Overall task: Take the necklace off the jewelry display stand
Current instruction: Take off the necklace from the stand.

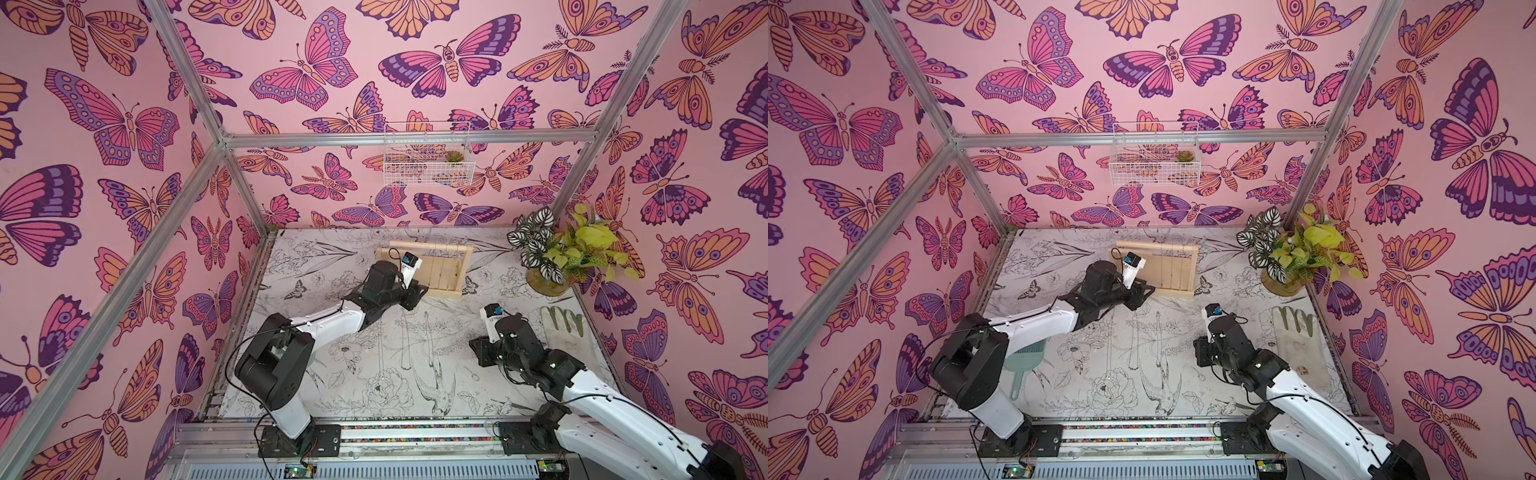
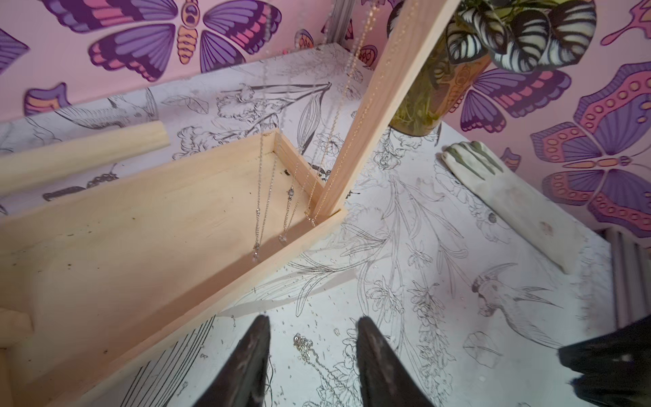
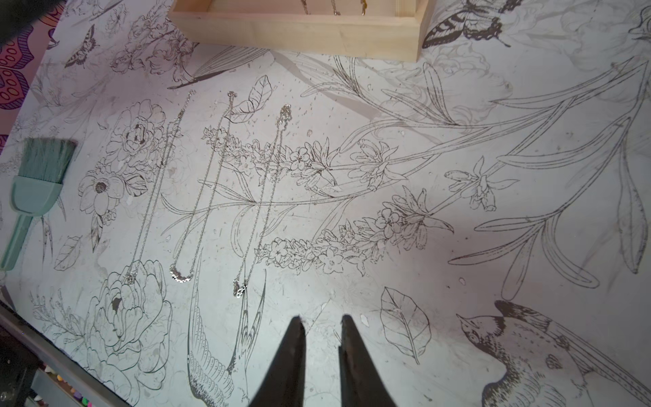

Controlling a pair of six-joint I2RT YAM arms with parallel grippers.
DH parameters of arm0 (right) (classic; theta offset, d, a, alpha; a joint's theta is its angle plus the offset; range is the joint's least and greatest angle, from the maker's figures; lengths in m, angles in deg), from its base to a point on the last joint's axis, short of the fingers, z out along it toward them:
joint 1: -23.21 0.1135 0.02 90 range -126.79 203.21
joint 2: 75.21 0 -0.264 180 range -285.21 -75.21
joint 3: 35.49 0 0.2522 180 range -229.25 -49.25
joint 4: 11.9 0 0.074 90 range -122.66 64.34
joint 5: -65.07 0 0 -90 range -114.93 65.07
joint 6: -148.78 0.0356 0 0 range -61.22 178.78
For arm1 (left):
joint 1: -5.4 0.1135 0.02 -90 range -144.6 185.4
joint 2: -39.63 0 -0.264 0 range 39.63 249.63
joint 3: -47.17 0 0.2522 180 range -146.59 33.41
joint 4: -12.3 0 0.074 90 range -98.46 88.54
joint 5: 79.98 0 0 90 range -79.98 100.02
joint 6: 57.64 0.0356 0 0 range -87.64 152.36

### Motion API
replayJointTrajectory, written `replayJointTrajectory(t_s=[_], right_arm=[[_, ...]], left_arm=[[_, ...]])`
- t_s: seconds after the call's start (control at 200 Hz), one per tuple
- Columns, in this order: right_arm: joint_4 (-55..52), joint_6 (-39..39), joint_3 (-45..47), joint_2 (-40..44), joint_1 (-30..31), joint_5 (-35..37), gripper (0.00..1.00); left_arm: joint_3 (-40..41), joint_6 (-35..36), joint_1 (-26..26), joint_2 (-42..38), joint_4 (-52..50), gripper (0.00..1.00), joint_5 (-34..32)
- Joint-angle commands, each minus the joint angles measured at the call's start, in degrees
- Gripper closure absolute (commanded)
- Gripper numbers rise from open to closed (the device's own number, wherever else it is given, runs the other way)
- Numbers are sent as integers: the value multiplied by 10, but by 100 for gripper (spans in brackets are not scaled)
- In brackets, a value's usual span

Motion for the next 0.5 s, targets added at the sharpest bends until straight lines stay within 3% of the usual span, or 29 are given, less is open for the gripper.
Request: replayJointTrajectory(t_s=[0.0, 0.115, 0.2, 0.31, 0.496], right_arm=[[4, -6, -24, -2, -3, 2, 78], [-5, -8, -23, 5, -2, 6, 78], [-10, -9, -19, 12, -3, 8, 78], [-16, -10, -15, 23, -2, 12, 78], [-23, -13, -14, 28, -4, 15, 78]], left_arm=[[27, 31, -36, -5, 152, 56, -129], [38, 42, -58, 9, 239, 65, -167], [39, 88, -81, 24, 290, 71, -211], [21, 145, -101, 50, 323, 69, -272], [-14, 165, -101, 82, 318, 68, -284]])
